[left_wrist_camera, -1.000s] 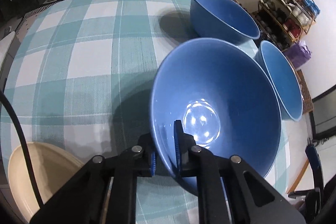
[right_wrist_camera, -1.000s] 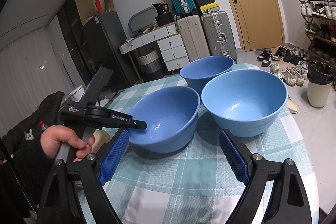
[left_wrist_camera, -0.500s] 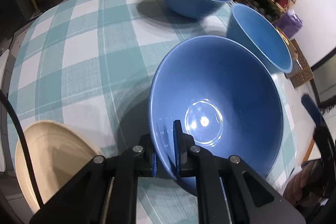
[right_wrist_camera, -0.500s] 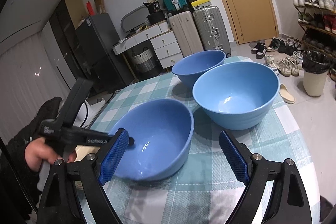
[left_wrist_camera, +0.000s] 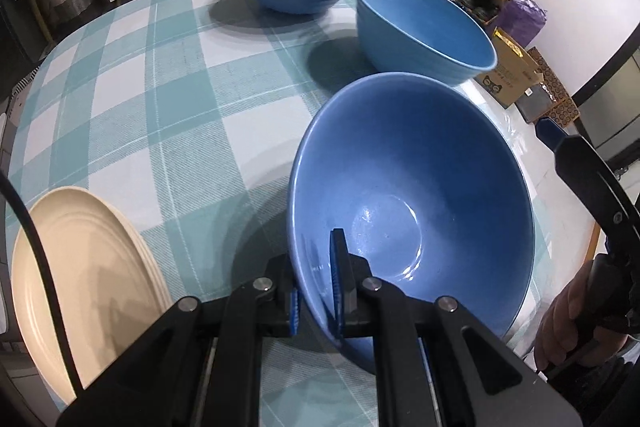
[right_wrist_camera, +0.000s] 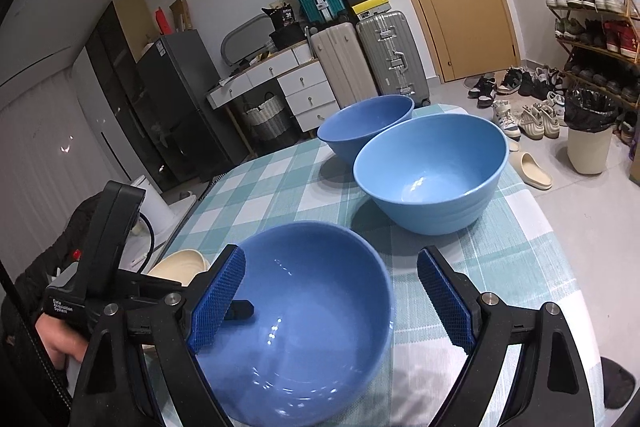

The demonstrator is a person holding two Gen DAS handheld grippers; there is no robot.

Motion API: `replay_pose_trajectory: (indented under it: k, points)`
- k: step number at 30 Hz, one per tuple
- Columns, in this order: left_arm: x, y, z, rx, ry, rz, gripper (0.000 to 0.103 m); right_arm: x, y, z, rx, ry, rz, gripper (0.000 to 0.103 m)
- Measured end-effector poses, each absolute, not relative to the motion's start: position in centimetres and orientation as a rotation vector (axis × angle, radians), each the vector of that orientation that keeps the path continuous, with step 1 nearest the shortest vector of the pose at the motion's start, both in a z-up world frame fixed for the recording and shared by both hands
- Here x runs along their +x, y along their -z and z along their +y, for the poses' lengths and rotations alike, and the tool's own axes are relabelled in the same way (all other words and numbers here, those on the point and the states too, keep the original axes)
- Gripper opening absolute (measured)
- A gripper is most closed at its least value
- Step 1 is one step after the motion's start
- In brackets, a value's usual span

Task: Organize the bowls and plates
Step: 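Lift the blue bowl with the left tool toward the other blue bowls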

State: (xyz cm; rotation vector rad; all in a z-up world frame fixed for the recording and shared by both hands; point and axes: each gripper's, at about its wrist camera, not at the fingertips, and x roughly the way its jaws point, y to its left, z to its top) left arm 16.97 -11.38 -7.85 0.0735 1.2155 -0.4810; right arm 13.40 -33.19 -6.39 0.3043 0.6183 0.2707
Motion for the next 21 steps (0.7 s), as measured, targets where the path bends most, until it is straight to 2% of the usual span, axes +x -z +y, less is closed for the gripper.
replay_pose_trajectory:
  k: [21]
  points:
    - [15.9,8.1,-13.2,0.026,0.441,1.174,0.010,10.1,5.3,-34.1,0.288,-0.237,0.627,0.089]
